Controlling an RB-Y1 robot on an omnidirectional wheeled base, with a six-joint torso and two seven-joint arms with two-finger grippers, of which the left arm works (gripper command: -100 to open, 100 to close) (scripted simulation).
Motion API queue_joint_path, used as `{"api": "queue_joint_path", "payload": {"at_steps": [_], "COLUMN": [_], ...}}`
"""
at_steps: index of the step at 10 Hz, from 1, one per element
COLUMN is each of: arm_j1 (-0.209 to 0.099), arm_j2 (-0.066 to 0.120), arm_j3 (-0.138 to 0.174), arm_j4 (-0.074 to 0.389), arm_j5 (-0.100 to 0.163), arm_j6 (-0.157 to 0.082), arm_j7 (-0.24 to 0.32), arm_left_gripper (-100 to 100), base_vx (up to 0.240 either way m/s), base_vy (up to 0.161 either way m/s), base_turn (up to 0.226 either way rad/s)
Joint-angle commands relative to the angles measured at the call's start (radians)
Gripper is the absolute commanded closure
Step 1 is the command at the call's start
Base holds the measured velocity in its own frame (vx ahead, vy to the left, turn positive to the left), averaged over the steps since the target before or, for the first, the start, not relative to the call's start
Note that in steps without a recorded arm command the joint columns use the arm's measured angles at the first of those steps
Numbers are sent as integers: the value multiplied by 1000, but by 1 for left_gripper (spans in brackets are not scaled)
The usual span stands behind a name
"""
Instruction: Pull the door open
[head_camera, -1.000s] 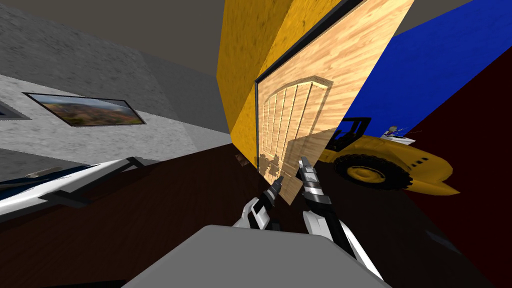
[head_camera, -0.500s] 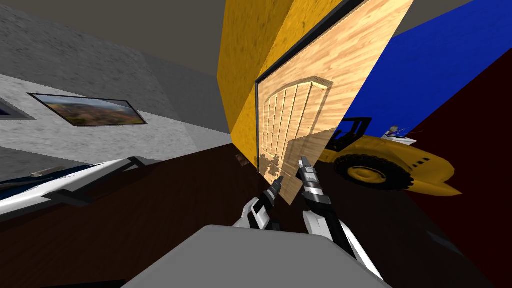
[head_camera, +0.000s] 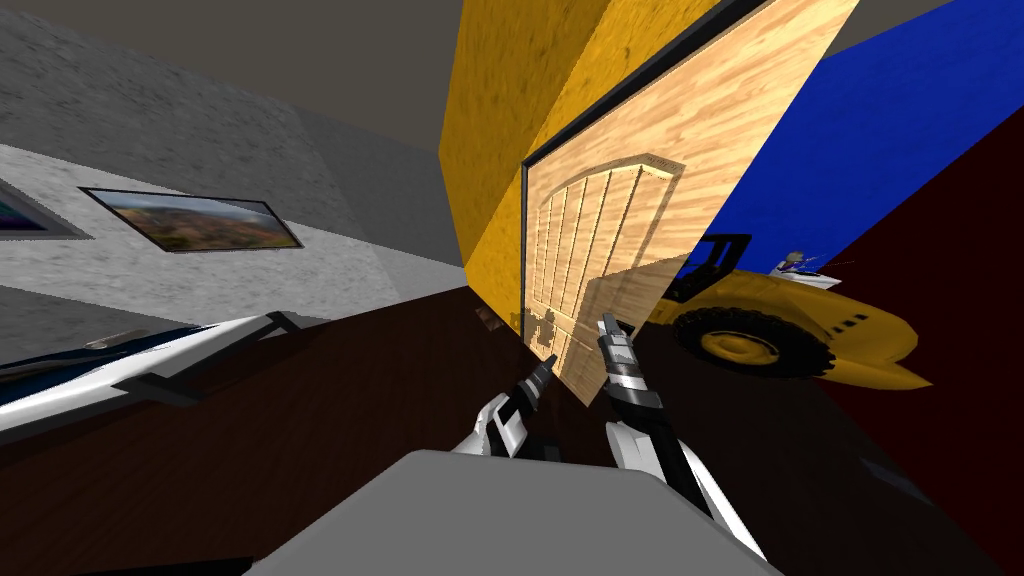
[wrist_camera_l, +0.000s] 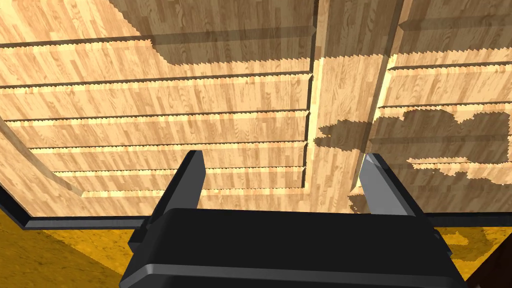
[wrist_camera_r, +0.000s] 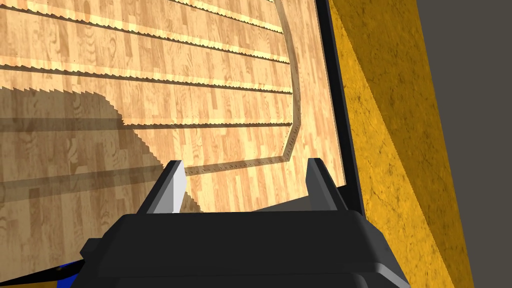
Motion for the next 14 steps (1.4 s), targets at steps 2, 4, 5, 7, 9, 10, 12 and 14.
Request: {"api": "queue_joint_path", "payload": {"at_steps": [2, 4, 5, 7, 9, 10, 12, 14], "arm_j1": [-32, -71, -76, -88, -97, -97, -97, -97], "arm_j2": [28, 13, 7, -11, -29, -29, -29, -29], "arm_j3": [-2, -4, -4, -3, -3, -3, -3, -3], "arm_j4": [48, 101, 109, 126, 137, 137, 137, 137], "arm_j5": [1, 1, 1, 1, 1, 1, 1, 1], "arm_j6": [-10, -14, -14, -15, -16, -16, -16, -16], "arm_j7": [14, 35, 38, 45, 50, 50, 50, 50], "arm_left_gripper": [-100, -100, -100, -100, -100, -100, -100, -100], "base_vx": [-45, -43, 16, 33, 23, 12, 12, 5], "base_vy": [107, -42, -201, -215, -112, -7, 12, 4], "base_turn": [30, 117, 100, 58, -127, -27, 27, 9]}}
